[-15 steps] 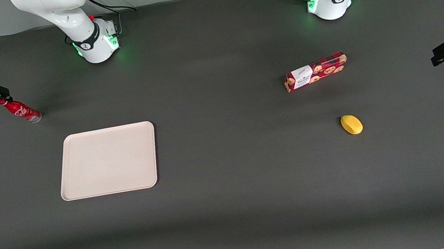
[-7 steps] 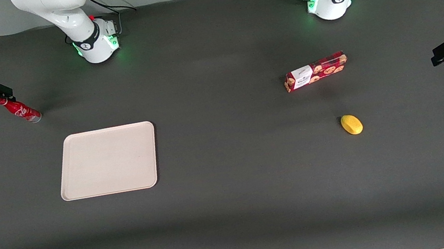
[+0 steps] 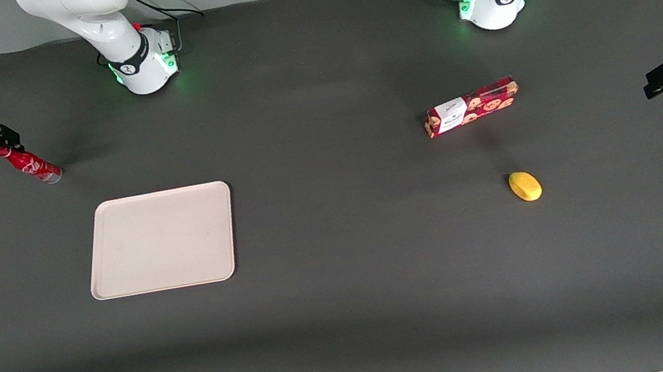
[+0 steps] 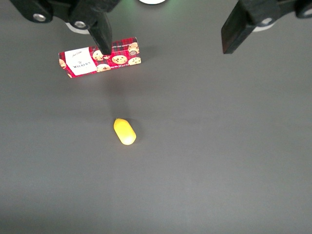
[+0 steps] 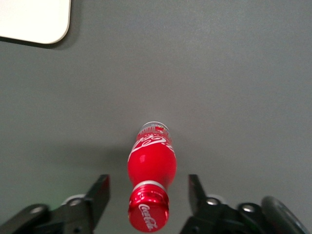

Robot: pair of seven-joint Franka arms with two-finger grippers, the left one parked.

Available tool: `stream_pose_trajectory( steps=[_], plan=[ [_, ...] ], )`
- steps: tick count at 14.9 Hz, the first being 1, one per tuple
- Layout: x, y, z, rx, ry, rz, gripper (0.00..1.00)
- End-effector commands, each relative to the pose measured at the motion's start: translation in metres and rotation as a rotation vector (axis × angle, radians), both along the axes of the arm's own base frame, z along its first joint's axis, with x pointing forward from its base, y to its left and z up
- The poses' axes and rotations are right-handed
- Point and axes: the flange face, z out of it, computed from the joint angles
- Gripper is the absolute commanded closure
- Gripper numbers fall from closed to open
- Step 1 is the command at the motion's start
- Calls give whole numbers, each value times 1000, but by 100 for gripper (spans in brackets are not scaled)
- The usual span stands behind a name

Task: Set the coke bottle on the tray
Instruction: 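Close the right gripper around the bottle's body, then lift the bottle and carry it toward the cream tray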

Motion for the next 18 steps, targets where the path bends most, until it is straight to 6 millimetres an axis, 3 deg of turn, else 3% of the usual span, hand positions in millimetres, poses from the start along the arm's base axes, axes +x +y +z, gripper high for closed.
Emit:
stream_pose_trajectory(
  steps=[1,7,10,12,15,18],
  plan=[
    [-5,-1,-2,-14,-6,26,48],
    [-3,0,-2,-13,-1,28,98],
    [1,-2,7,-13,12,29,100],
    [19,-2,31,-25,45,46,100],
    [65,17,96,-62,93,73,100],
    [120,62,174,-67,70,103,100]
  ],
)
